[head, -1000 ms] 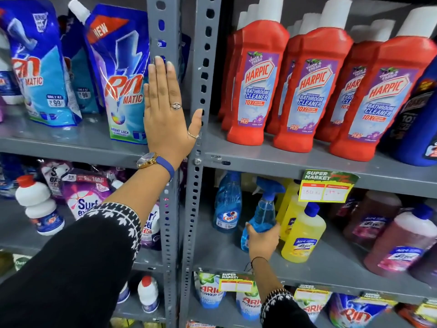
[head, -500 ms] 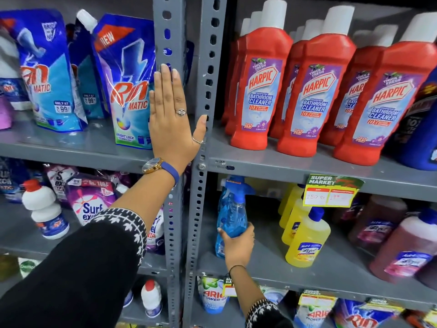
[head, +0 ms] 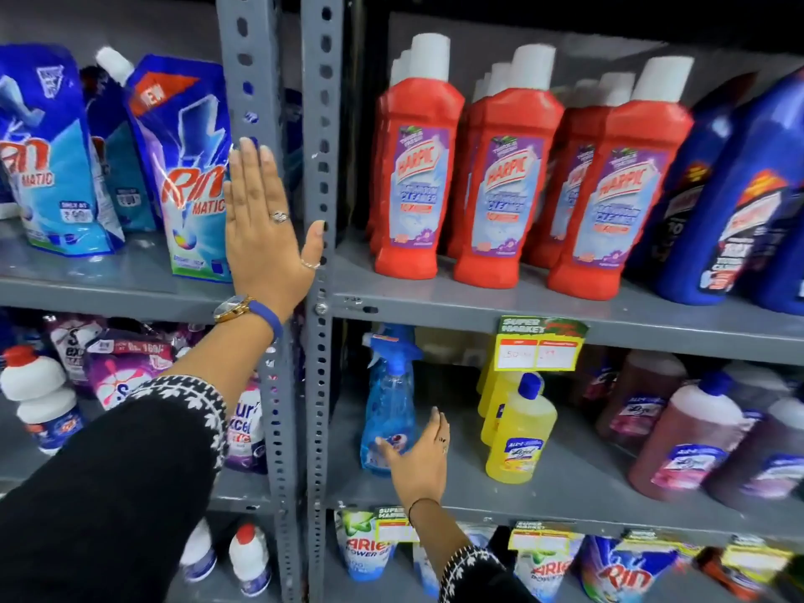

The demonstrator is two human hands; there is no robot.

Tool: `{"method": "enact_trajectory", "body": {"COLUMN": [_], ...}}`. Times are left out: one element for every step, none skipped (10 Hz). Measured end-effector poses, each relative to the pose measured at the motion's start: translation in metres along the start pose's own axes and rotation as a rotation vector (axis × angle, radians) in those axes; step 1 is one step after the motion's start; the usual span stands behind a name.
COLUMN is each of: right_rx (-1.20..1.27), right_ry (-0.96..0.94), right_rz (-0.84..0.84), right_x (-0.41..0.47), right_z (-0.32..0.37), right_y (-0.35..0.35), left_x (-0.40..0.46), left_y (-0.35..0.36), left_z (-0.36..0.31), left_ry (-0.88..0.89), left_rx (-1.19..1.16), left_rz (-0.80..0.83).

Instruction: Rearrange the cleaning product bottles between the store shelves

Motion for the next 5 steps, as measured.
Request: {"method": "enact_trajectory", "body": {"right_rx": [-0.216,-0.432,-0.552,-0.58,-0.614], "right_ry": [-0.148,-0.282,-0.41,-0.453,-0.449], "right_rz": [-0.041,-0.171,-0.164,-0.208,-0.266], "right_x": [0.005,0.024,0.04,0.056,0.068], "right_z": [-0.026,-0.065,-0.098,-0.134,-0.166], "right_y": [-0.044,-0.097,-0.156,-0.216,-0.26], "left_x": [0.0,-0.006,-0.037,-0.09,-0.153], "left_y": [-0.005,-0.015,-0.018,-0.014,0.0], "left_z": [-0.002,-0.014,-0.042,-0.093,-0.161], "left_ry": [-0.011,-0.054,-0.126,-0.186,-0.114], "left_rx": [0.025,0.031,0.014,-0.043,-0.133], "left_rz": [0.025,0.05,0.078,0.161,0.282]}}
Point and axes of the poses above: each hand's wrist, its own x-axis towards the middle knuckle, its own y-axis out of the palm, z = x × y, the point moved 1 cm from there along x, towards the middle knuckle, and after that the axes turned 7 degrees about y, right-handed, at the moved point
